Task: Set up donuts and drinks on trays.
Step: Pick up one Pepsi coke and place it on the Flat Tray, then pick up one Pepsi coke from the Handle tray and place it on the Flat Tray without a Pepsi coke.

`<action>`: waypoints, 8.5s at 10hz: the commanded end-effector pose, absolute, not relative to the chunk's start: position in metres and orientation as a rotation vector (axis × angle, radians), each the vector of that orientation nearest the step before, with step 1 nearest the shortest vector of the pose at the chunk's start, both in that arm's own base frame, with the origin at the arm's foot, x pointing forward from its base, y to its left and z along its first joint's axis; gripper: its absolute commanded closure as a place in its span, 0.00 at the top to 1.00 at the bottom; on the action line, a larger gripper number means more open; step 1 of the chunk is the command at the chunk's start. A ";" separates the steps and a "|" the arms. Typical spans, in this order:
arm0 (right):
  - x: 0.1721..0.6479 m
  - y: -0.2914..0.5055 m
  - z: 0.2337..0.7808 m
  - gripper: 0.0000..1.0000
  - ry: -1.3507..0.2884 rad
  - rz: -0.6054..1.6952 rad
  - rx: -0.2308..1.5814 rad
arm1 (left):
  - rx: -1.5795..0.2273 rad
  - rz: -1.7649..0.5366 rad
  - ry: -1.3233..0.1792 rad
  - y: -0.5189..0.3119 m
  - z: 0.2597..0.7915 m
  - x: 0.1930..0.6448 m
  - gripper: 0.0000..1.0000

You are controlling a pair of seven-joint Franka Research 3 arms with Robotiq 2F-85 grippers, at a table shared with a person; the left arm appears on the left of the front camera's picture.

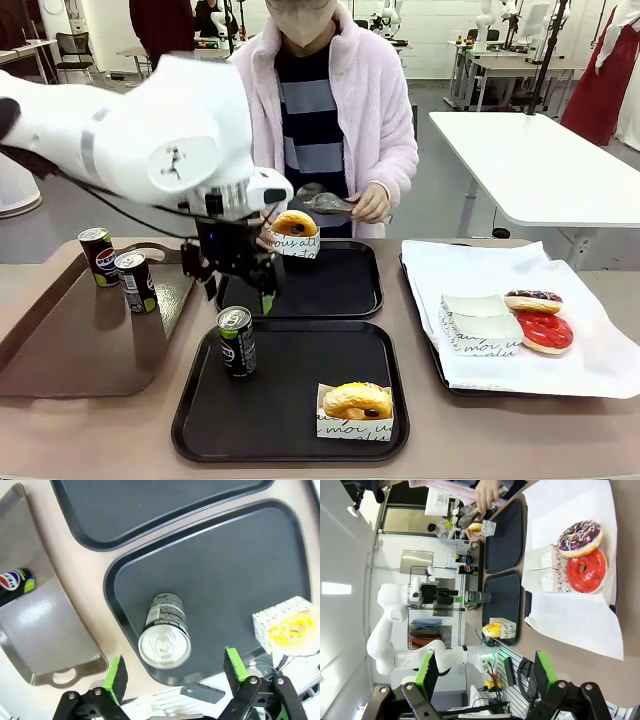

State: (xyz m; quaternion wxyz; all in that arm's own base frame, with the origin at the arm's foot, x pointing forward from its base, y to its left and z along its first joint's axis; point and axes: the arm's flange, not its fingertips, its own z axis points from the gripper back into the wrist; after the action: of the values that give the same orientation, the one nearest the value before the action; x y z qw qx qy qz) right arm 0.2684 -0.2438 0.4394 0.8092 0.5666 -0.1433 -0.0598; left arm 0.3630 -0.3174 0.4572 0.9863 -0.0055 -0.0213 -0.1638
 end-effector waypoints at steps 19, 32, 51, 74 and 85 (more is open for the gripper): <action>0.268 -0.245 0.439 1.00 -0.315 -0.124 1.224 | -0.012 0.119 -0.114 -0.091 0.509 0.463 1.00; 0.268 -0.245 0.439 1.00 -0.315 -0.124 1.224 | 0.008 0.002 -0.131 -0.078 0.440 0.497 1.00; 0.268 -0.245 0.439 1.00 -0.315 -0.124 1.224 | 0.028 0.046 -0.042 -0.093 0.381 0.513 0.43; 0.268 -0.245 0.439 1.00 -0.315 -0.124 1.224 | -0.020 0.054 -0.118 -0.164 0.532 0.432 0.58; 0.268 -0.245 0.439 1.00 -0.315 -0.124 1.224 | -0.065 -0.044 -0.048 -0.285 0.488 0.510 0.58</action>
State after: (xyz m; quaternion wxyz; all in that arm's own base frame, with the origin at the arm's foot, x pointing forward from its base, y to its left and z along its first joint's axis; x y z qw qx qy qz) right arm 0.2675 -0.2444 0.4395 0.8091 0.5666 -0.1436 -0.0610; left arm 0.5198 -0.2957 0.4692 0.9980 -0.0420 -0.0329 -0.0343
